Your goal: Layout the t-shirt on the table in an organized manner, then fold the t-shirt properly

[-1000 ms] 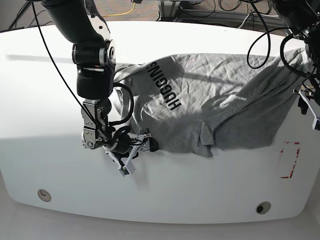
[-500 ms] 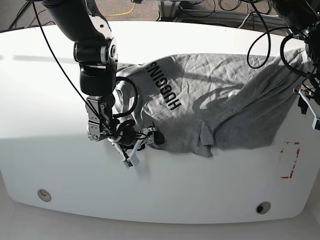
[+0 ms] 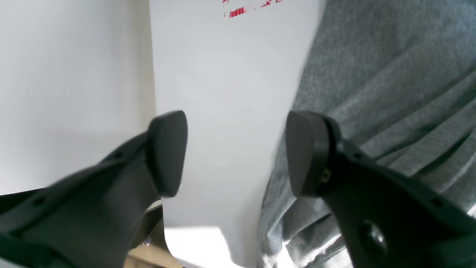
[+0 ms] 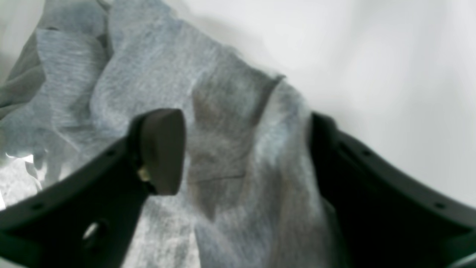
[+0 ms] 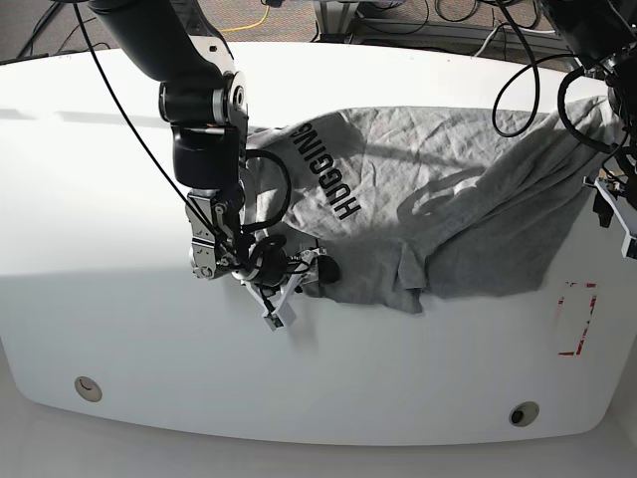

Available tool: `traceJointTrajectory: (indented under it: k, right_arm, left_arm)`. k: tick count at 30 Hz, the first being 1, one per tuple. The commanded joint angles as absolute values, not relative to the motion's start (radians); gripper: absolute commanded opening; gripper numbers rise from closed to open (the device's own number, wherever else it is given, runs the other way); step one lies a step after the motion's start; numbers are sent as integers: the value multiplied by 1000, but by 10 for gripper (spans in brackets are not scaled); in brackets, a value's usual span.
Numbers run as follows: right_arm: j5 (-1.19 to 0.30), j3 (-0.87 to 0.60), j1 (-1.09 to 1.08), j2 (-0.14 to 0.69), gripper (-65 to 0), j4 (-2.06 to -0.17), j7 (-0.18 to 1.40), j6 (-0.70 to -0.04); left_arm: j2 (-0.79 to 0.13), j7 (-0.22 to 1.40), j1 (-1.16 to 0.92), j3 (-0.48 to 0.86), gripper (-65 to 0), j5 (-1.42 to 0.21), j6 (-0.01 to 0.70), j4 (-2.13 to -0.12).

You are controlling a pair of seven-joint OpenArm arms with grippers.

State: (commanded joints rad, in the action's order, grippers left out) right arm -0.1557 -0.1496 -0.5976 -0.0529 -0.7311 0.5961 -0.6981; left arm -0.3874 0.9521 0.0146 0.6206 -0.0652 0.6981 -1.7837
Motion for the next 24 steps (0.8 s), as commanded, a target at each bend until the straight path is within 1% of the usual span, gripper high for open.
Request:
traceJointTrajectory:
  k: [1,2,4,6,7,8,12,14,16,19,20,24]
  right_arm:
    - [-156,-150,-604,-51,-438,-731,595,-698]
    - [-156,-150,-608,-51,-457,-731,595,-698]
    - [-156,-150,-619,-50,-526,-731,595,-698]
    - [-156,-150,-624,-50,-556,-731,595,-698]
    - [-156,-150,-630,-50,-564,-731,596,-698]
    - [-156,-150,-638,-50,-558,-731,596,-698]
    - [-156,-150,-653,-48,-499,-731,598,-698]
    - [-156,-150,-654,-48,-491,-731,598,-698]
    - [-156,-150,-657,-48,-507,-731,598,-698]
    - [-156,-150,-664,-48,-599,-731,599,-698]
    - [-156,-150,-665,-48,-648,-731,599,-698]
    - [-156,-148,-664,-48,-647,-731,599,-698]
  left_arm:
    - [-387,952,15,621,-258,-65,698,-1784]
    - [-387,952,15,621,-258,-65,698,-1784]
    - [-387,952,15,621,-258,-65,698,-1784]
    - [-387,952,15,621,-258,-65,698,-1784]
    - [-387,952,15,621,-258,-65,698,-1784]
    - [-387,952,15,621,-258,-65,698,-1784]
    - [-387,952,15,621,-258,-65,698,-1784]
    - [-387,952,15,621,-258,-65,698,-1784]
    - [-387,952,15,621,-258,-65,698,-1782]
    - [-387,952,15,621,-258,-65,698,-1782]
    - [-387,952,15,621,-258,-65,698,-1782]
    - [-387,952,15,621,-258,-65,698,-1782]
